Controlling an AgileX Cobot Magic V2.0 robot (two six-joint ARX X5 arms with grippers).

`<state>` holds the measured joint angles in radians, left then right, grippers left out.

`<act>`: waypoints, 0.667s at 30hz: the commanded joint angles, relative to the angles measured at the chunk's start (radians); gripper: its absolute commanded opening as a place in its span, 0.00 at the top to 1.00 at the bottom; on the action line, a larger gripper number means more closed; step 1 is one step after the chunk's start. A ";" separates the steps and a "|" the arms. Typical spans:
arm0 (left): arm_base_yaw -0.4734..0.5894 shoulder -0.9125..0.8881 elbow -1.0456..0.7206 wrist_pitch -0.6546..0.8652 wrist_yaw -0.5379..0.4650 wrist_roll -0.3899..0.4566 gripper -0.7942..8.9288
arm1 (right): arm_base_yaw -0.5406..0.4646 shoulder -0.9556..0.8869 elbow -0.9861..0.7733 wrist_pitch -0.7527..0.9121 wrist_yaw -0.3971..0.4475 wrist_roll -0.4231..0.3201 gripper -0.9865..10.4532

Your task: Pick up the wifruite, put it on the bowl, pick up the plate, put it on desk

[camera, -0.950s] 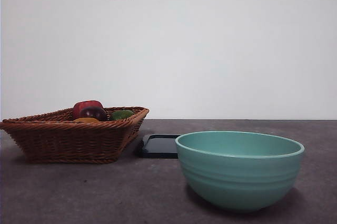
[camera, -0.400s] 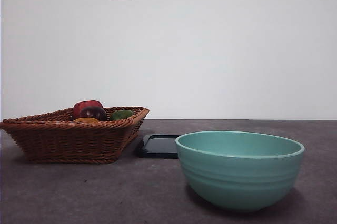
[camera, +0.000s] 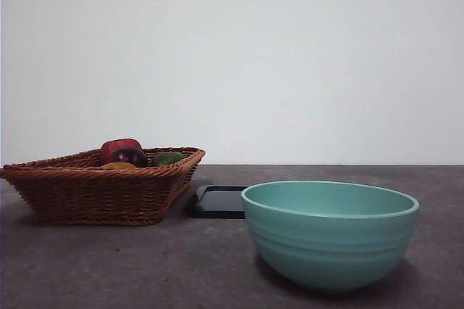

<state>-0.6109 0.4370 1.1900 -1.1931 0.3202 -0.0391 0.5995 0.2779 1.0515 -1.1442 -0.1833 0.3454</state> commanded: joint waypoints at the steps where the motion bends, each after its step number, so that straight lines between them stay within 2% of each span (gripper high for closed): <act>1: -0.006 0.002 0.010 0.012 0.003 0.002 0.43 | 0.007 0.000 0.016 0.004 0.000 -0.006 0.48; 4: -0.006 0.002 0.010 0.011 0.003 0.002 0.84 | 0.007 0.000 0.016 0.004 0.000 -0.006 0.78; 5: -0.006 0.002 0.010 0.012 0.003 0.001 0.92 | 0.007 0.000 0.016 0.004 0.000 -0.006 0.87; 6: -0.006 0.002 0.010 0.014 0.003 0.001 0.90 | 0.007 0.000 0.016 0.004 0.000 -0.006 0.91; 20: -0.006 0.002 0.010 0.011 0.003 0.001 0.90 | 0.006 0.000 0.016 0.008 0.000 -0.006 0.91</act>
<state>-0.6109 0.4370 1.1900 -1.1931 0.3202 -0.0395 0.5995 0.2779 1.0515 -1.1439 -0.1829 0.3450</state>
